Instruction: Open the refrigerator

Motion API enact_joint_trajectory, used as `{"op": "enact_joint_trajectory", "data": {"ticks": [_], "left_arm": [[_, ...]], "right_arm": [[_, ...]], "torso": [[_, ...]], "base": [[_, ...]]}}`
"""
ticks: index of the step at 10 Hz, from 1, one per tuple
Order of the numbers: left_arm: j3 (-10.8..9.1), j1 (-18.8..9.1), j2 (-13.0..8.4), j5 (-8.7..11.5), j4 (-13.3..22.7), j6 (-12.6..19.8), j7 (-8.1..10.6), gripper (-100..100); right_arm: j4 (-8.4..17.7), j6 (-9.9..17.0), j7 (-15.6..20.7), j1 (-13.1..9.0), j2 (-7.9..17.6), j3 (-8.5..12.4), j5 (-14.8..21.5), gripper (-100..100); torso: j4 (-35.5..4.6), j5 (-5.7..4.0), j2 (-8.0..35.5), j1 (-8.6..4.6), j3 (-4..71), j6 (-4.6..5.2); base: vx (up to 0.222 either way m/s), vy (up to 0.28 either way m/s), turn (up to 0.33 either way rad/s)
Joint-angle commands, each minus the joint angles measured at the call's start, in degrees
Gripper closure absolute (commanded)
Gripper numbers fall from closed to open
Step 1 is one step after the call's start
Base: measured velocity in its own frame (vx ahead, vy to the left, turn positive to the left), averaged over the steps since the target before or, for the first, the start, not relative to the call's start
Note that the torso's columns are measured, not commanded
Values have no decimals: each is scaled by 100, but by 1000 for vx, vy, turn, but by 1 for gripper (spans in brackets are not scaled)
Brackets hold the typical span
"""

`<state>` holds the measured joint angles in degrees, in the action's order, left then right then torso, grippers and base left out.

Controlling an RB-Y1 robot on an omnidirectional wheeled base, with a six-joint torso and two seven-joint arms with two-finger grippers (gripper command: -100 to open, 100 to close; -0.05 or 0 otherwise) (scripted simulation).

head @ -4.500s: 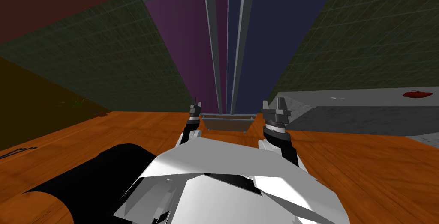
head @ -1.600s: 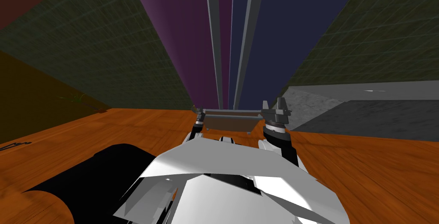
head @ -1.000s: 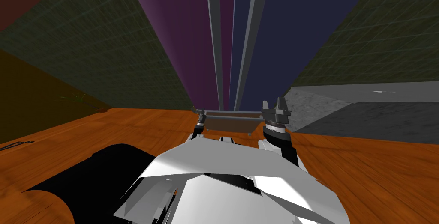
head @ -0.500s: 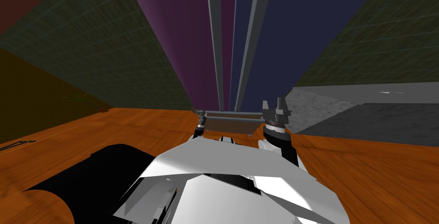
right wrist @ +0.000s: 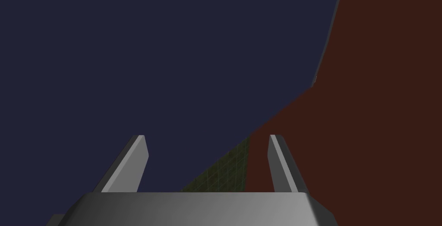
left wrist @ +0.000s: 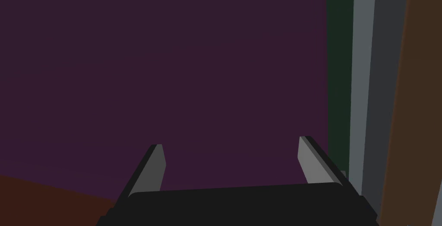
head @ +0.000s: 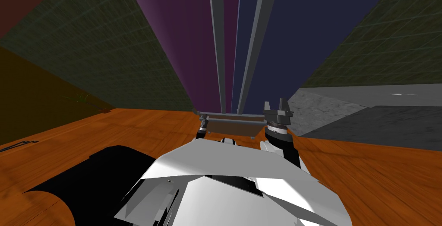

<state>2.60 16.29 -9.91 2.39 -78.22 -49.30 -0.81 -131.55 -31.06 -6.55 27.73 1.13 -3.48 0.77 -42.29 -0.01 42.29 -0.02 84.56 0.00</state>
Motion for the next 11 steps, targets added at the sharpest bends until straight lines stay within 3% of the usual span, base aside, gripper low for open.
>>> {"op": "enact_joint_trajectory", "data": {"ticks": [1,11], "left_arm": [[26,-97,19,3,487,-230,11,-100],[85,-466,119,24,2145,-980,66,-100]], "right_arm": [[0,0,0,0,0,0,0,0],[0,0,0,0,0,0,0,0]], "torso": [[0,0,1,1,0,0],[0,0,1,1,0,0]], "base": [[36,7,17],[34,5,12]]}}
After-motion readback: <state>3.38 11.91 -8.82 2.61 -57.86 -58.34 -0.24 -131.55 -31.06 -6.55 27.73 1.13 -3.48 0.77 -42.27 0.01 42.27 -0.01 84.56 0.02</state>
